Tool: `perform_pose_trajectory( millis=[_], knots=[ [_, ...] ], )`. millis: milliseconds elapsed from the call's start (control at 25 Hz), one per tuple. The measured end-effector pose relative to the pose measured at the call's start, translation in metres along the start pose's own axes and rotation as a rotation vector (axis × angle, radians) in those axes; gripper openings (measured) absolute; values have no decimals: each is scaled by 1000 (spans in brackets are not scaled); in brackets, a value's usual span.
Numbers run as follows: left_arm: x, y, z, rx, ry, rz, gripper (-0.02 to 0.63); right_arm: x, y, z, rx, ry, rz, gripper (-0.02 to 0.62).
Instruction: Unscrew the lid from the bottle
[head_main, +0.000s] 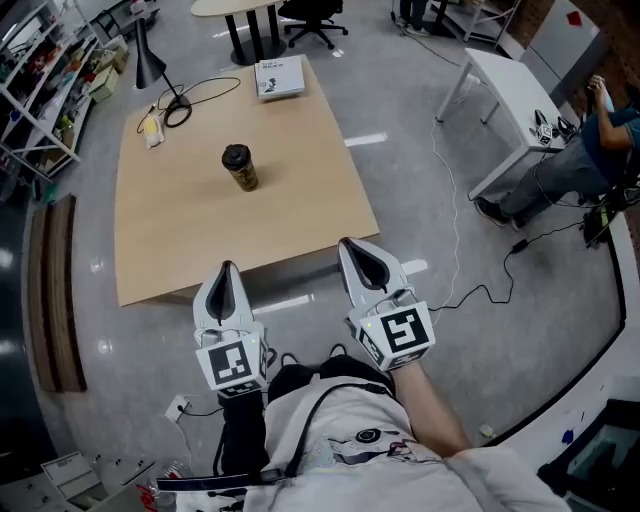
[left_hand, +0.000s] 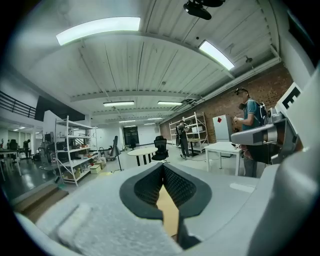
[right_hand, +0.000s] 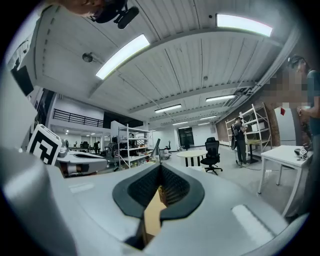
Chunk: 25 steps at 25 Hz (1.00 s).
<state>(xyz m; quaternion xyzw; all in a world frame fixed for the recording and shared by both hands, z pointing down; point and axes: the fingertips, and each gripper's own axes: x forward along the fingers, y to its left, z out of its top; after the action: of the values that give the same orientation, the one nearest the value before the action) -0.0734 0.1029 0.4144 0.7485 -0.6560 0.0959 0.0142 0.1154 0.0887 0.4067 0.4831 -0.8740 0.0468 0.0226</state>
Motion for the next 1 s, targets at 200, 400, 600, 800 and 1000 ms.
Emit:
perform_pose_trajectory(
  millis=[200, 400, 600, 800, 1000],
  knots=[
    [11, -11, -24, -29, 37, -56, 112, -2, -17, -22, 61, 16, 11, 6],
    [34, -1, -40, -47, 86, -114, 321, 24, -23, -39, 101, 43, 39, 8],
    [91, 23, -65, -36, 149, -153, 350, 74, -31, -41, 93, 57, 82, 60],
    [176, 41, -79, -35, 144, -234, 353, 156, -49, -41, 97, 74, 49, 107],
    [224, 70, -93, -40, 123, -269, 409, 220, -37, -44, 70, 125, 73, 150]
  ],
)
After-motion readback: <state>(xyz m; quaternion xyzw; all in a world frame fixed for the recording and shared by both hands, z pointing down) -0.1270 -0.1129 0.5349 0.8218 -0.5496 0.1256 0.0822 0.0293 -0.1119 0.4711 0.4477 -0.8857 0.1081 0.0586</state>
